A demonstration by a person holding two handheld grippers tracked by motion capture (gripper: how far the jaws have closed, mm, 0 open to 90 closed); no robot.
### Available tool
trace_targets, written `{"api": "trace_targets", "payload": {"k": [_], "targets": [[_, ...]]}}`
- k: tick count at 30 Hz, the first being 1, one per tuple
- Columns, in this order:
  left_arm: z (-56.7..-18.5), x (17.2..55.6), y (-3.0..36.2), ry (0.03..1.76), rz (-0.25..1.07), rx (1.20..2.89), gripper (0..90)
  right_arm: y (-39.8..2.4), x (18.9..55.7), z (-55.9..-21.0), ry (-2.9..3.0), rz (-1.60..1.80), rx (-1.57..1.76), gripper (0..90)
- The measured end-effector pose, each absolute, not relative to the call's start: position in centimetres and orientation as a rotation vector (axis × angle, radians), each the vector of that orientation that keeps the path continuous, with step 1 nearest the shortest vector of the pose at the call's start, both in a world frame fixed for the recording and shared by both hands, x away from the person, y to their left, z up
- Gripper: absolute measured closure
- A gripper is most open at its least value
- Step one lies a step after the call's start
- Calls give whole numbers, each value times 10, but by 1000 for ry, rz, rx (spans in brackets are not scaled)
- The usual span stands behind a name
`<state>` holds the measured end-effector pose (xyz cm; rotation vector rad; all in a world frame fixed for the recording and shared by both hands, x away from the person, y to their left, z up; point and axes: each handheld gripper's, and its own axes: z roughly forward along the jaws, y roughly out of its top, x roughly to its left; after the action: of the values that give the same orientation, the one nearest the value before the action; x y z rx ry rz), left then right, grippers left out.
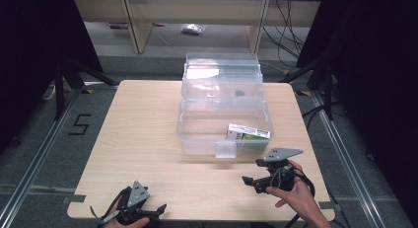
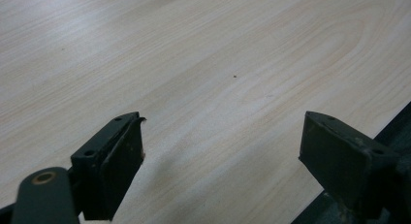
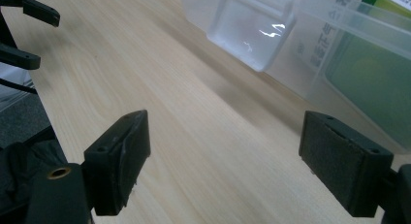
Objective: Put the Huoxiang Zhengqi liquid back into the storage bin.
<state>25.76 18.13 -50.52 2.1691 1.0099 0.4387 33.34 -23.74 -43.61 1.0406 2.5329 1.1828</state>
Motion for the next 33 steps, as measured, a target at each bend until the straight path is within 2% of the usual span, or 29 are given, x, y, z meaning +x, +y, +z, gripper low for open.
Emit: {"api": "trace_targets", "payload": {"k": [3,4,5,33], "targets": [[-505,257,181,1012,440,2171,151,-240,330,-439,2542,1190,1067,197],[-507,257,179,1037,433,2122,151,-240,329,-440,2535,1186,1083,195],[-505,257,181,1011,441,2171,151,-241,329,-442,2534,1183,1055,195],[-506,257,180,1028,445,2143,151,-258,305,-476,2551,1150,1164,180]]}}
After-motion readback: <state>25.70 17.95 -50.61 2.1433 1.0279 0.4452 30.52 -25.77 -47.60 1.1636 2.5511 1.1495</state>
